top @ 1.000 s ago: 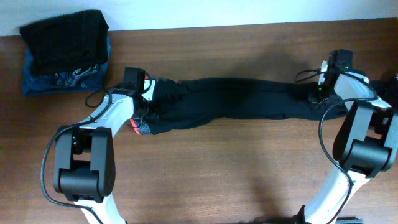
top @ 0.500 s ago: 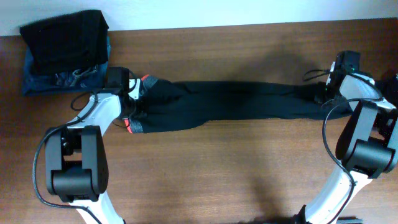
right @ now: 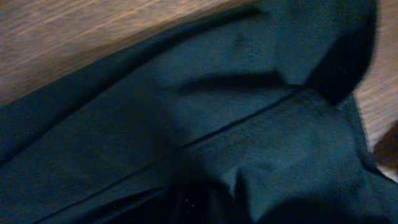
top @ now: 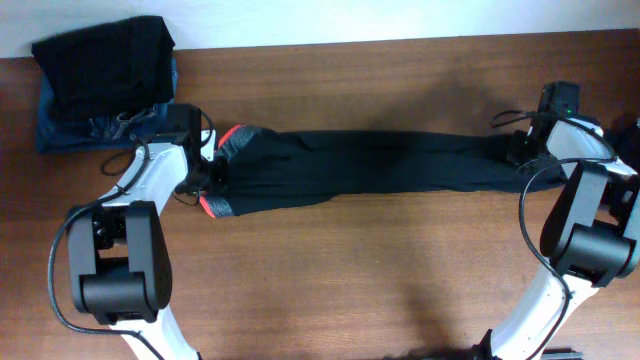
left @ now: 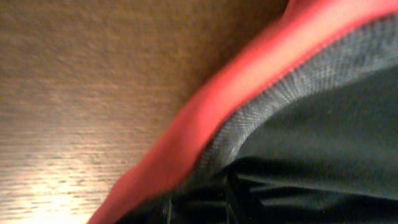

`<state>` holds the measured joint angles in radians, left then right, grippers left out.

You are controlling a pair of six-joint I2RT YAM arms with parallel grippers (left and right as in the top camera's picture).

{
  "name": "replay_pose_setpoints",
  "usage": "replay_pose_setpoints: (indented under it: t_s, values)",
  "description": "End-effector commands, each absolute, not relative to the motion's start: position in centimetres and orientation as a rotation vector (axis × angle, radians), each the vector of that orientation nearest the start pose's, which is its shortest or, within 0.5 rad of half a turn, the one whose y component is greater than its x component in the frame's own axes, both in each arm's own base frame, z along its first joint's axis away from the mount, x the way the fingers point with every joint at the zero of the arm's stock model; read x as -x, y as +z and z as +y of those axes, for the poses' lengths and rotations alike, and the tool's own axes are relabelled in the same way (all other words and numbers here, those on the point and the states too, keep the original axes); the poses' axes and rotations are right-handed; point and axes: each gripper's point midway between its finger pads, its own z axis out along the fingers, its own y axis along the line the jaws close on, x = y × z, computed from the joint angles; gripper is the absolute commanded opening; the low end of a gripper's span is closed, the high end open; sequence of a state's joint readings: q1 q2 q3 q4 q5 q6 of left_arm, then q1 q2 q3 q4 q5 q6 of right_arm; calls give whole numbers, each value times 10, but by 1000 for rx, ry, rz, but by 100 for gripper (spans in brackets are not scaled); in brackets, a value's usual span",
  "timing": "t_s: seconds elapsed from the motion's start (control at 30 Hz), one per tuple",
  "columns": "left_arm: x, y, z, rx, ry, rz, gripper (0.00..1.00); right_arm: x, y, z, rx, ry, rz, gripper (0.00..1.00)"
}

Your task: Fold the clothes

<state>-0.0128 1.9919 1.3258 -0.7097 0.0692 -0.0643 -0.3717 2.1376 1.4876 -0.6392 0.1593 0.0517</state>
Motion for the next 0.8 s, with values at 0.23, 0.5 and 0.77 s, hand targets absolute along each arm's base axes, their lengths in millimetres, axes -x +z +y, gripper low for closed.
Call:
replay_pose_setpoints:
  t_s: [0.23, 0.5, 0.77]
  values:
    - [-432, 116, -24, 25, -97, 2684, 56, -426, 47, -200, -682, -231, 2756, 96]
    - [-427, 111, -26, 22, -114, 2715, 87, -413, 66, -215, -738, -242, 2758, 99]
    - [-425, 110, -27, 22, -116, 2722, 99, -383, 56, -236, -1150, 44, 2660, 99]
